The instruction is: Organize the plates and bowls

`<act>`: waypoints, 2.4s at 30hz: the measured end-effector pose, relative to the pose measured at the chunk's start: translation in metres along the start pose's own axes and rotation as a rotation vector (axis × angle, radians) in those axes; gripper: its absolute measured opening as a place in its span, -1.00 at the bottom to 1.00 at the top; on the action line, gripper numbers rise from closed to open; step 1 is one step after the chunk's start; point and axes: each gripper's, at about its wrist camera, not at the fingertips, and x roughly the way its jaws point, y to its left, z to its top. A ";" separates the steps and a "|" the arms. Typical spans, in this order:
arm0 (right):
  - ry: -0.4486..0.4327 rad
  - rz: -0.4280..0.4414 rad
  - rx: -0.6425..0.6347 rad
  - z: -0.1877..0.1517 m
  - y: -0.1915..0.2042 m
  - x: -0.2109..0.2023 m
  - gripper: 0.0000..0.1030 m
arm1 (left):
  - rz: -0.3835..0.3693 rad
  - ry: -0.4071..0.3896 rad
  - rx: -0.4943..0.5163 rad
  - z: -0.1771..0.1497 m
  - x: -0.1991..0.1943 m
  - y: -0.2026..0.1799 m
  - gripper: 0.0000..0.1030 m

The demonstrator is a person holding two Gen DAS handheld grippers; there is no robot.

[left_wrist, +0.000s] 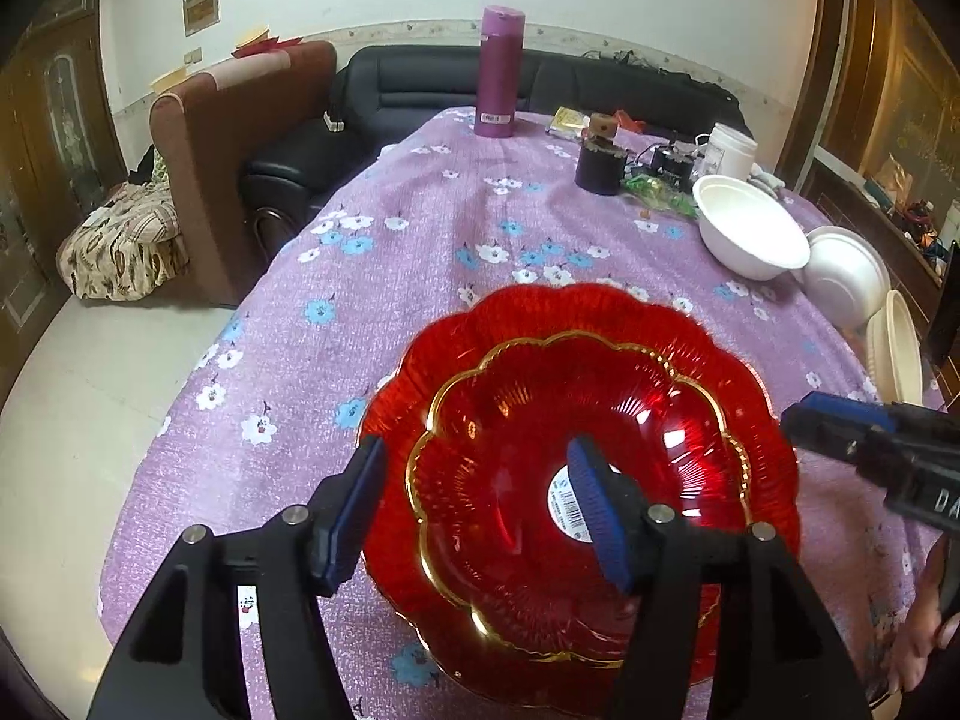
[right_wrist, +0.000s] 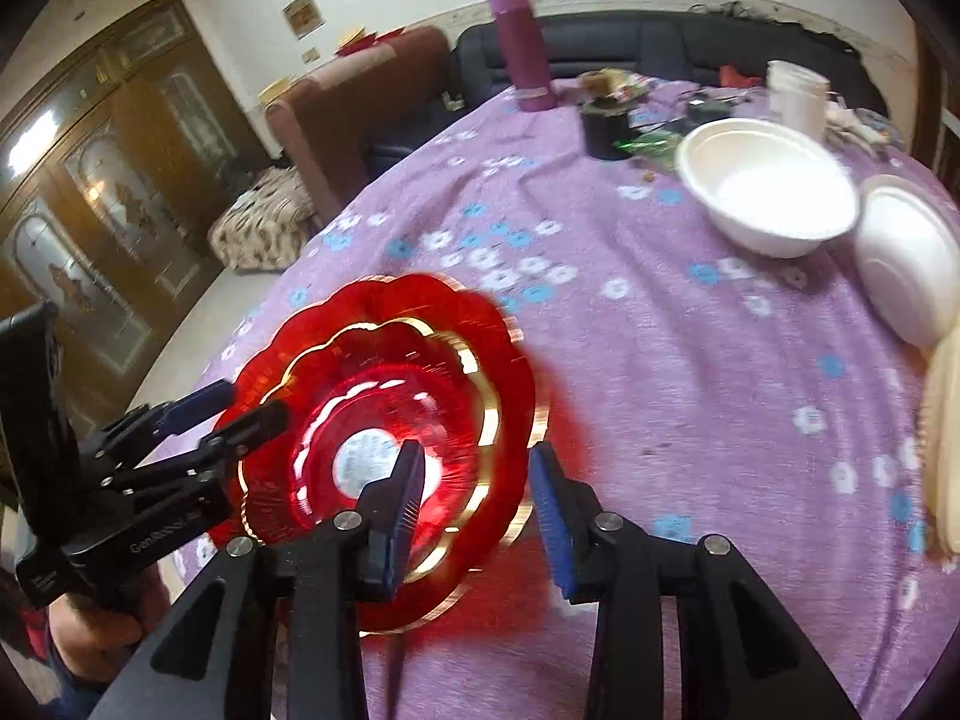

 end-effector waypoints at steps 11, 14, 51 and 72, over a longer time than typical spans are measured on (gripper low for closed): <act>-0.186 -0.103 0.168 0.037 -0.086 -0.065 -0.24 | -0.031 -0.039 0.032 0.006 -0.018 -0.018 0.21; -0.254 -0.223 0.216 0.063 -0.129 -0.087 -0.06 | -0.070 -0.041 0.047 0.011 -0.022 -0.026 0.21; -0.140 0.008 -0.195 -0.023 -0.053 -0.104 -0.69 | -0.180 0.007 0.159 0.013 -0.017 -0.090 0.22; -0.103 -0.014 0.214 -0.074 -0.127 -0.088 0.23 | -0.213 0.074 0.276 0.035 0.006 -0.142 0.21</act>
